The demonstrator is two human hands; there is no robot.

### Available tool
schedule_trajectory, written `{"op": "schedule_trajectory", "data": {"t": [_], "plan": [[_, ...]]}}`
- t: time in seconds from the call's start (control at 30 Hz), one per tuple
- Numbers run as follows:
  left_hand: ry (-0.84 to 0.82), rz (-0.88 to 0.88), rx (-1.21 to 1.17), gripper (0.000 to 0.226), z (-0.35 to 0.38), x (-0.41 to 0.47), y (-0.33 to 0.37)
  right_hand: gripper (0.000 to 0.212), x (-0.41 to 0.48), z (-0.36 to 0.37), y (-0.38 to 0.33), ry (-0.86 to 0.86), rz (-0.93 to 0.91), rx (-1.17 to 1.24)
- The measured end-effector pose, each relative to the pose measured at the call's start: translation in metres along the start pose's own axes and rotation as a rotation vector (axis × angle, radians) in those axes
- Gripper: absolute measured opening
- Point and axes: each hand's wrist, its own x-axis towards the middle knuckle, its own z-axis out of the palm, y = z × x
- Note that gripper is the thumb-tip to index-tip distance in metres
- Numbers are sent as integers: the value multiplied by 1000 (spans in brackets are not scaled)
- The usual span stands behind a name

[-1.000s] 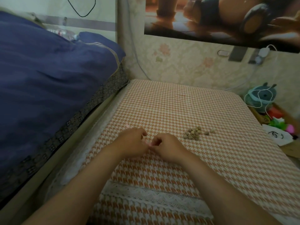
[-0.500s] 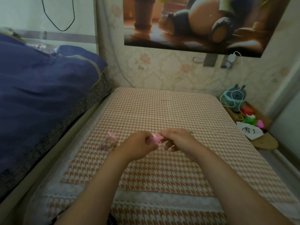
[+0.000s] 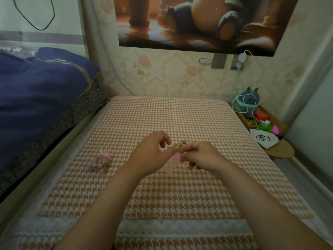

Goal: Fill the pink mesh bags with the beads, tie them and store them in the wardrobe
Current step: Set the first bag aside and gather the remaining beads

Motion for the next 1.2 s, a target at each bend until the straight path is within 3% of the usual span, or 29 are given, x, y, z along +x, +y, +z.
{"op": "schedule_trajectory", "data": {"t": [0.37, 0.73, 0.93, 1.13, 1.2], "plan": [[-228, -299, -262, 3, 13, 11, -9, 27, 19, 5, 6, -26, -177, -70], [-125, -273, -252, 10, 24, 19, -6, 12, 30, 10, 6, 12, -130, -175], [-67, -191, -121, 17, 25, 18, -5, 20, 32, 6, 12, 65, -202, -289], [-111, -253, -270, 21, 21, 19, -5, 37, 27, 4, 10, -45, -342, -442], [-134, -260, -312, 20, 19, 19, -4, 34, 25, 1, 7, -62, -337, -497]]}}
